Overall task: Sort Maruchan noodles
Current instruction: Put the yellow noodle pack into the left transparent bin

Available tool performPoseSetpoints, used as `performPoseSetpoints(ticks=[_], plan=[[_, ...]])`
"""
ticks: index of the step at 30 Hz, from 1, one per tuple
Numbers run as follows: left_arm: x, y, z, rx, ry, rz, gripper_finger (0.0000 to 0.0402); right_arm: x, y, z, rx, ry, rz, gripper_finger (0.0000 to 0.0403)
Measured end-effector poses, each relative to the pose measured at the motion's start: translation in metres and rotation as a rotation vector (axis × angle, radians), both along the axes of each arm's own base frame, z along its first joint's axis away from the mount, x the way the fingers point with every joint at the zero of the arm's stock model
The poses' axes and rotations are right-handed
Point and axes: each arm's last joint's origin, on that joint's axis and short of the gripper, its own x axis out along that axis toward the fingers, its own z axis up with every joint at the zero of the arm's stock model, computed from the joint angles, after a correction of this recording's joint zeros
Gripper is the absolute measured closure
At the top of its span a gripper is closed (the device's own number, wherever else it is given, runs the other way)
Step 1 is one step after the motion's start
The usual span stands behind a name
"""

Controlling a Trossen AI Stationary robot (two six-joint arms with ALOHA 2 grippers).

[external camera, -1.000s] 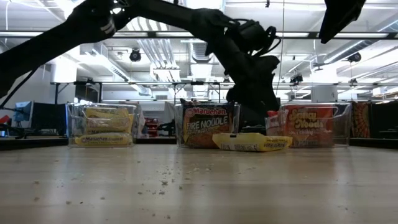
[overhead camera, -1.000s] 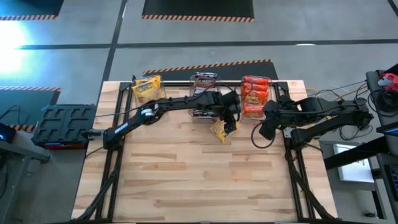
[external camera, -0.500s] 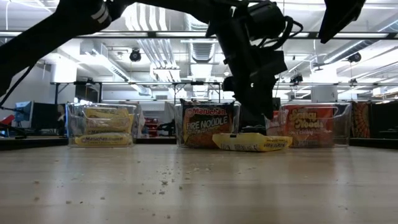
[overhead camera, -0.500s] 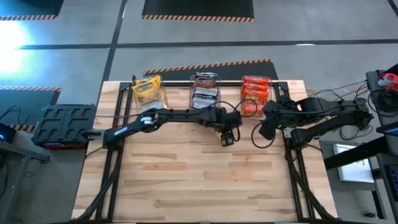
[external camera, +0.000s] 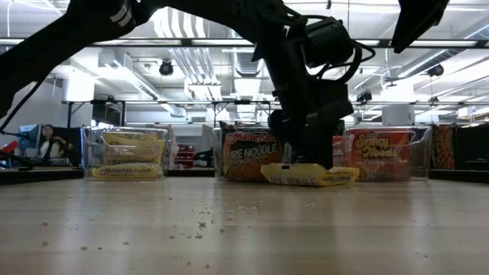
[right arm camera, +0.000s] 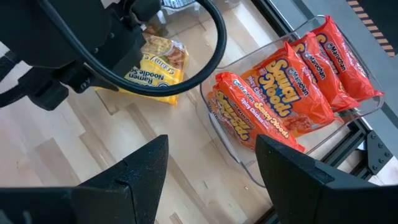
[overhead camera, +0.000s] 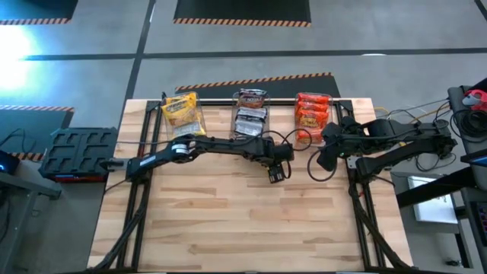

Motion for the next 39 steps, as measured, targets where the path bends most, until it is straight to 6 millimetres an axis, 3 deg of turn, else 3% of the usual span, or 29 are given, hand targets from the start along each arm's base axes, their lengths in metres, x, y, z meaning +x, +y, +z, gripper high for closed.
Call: performPoseSetpoints(ticks=[6,15,21,25,30,39], plan=[[-0.006,-0.012,-0.003,-0.003,0.072,-0.015,0.0196,0.0,0.0,0.0,0.0,0.0,0.0,0.0172],[-0.024,-0.053,0.002,-0.031,0.266,-0.098,0.0196,0.0,0.0,0.0,0.0,0.0,0.0,0.0172],[-0.042,-0.078,0.023,-0.031,0.412,-0.13,0.0196,0.0,0.0,0.0,0.0,0.0,0.0,0.0172],[-0.048,-0.087,0.044,0.081,0.397,-0.122,0.0196,0.0,0.0,0.0,0.0,0.0,0.0,0.0172],[-0.052,-0.08,0.056,0.168,0.39,-0.093,0.0195,0.0,0.0,0.0,0.0,-0.001,0.0,0.0172],[-0.053,-0.036,0.054,0.175,0.438,-0.02,0.0174,0.0,0.0,0.0,0.0,-0.001,0.0,0.0172]])
